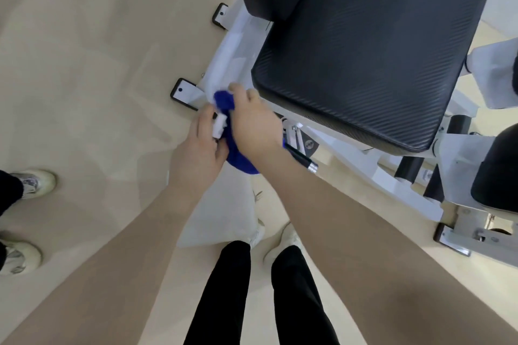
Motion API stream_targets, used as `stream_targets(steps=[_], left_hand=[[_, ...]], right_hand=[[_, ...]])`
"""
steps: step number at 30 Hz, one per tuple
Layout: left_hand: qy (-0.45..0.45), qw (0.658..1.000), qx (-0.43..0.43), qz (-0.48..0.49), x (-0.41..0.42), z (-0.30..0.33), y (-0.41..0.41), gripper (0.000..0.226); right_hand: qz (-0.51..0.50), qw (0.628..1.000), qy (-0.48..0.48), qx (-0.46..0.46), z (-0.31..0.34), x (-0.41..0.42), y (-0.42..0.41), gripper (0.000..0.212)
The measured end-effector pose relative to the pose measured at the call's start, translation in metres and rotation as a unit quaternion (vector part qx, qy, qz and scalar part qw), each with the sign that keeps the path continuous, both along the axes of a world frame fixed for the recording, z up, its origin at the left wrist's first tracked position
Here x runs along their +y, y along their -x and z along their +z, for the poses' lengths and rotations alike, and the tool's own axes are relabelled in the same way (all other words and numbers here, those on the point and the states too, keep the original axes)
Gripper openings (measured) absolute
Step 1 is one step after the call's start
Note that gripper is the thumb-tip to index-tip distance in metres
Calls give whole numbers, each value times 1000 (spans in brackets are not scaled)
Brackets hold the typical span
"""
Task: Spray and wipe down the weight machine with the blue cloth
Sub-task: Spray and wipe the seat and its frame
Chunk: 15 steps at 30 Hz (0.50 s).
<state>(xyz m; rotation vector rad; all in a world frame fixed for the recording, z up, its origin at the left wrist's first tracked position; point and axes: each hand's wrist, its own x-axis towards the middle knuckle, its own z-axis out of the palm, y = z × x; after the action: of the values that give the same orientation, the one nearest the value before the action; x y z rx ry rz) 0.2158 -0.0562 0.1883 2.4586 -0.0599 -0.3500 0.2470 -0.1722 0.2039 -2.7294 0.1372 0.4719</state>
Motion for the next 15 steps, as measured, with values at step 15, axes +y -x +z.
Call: stream_targets(steps=[15], left_hand=[[47, 998, -11, 46, 9, 8, 18, 44]], right_hand=[[47, 998, 37, 22, -10, -6, -2, 61]])
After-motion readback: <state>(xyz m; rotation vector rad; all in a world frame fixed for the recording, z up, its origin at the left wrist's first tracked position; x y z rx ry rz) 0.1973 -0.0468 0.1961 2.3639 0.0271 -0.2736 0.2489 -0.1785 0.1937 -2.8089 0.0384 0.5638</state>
